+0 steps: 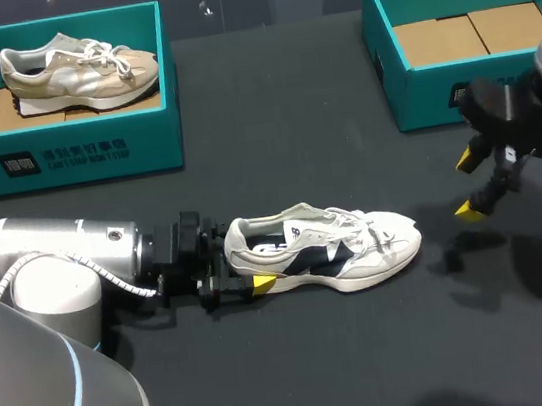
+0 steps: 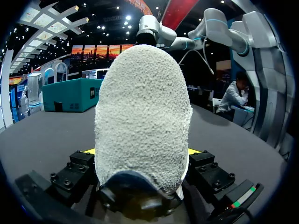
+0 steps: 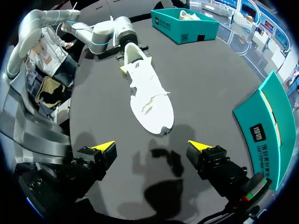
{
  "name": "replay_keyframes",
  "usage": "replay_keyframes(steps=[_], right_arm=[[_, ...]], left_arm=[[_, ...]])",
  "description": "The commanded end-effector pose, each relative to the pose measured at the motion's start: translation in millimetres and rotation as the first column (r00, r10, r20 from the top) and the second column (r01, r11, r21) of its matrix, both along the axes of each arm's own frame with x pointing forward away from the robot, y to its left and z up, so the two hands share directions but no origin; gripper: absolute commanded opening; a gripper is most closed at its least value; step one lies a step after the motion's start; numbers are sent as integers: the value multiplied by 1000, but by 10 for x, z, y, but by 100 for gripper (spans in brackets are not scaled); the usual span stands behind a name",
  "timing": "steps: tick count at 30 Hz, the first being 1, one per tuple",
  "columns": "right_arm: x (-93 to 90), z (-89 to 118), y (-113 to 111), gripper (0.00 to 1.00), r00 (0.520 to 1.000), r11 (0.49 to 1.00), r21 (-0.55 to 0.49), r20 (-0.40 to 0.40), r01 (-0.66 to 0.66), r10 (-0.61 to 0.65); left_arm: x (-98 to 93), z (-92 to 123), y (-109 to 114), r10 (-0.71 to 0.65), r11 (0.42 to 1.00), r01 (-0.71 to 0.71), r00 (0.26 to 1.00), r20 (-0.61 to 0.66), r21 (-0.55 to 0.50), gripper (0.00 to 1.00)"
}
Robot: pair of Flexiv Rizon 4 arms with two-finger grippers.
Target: Take the shoe out of the shoebox, open the shoe tongue, remove and reinsert the insole, then place the shoe into the shoebox
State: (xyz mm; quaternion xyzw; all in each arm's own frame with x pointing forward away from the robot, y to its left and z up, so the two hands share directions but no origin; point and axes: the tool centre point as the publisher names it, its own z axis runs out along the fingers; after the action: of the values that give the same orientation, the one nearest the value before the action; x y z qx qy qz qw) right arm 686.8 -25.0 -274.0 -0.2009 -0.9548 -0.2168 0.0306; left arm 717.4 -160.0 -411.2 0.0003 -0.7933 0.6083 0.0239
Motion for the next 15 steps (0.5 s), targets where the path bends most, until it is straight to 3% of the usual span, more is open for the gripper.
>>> replay_keyframes(steps=[1, 5, 8, 15], right_arm=[[-121, 135, 400, 100, 973, 963, -146, -8, 226, -230], [-191, 196, 726, 100, 927, 912, -207, -43, 356, -372], [-227, 247, 987, 100, 917, 906, -194, -61, 377, -394], [-227, 247, 987, 100, 917, 906, -194, -61, 377, -394]], left_arm=[[-10, 2, 1, 1, 1000, -1, 1000, 0, 1, 0], [-10, 2, 1, 1, 1000, -1, 1000, 0, 1, 0], [-10, 2, 1, 1, 1000, -1, 1000, 0, 1, 0], [-10, 2, 1, 1, 1000, -1, 1000, 0, 1, 0]])
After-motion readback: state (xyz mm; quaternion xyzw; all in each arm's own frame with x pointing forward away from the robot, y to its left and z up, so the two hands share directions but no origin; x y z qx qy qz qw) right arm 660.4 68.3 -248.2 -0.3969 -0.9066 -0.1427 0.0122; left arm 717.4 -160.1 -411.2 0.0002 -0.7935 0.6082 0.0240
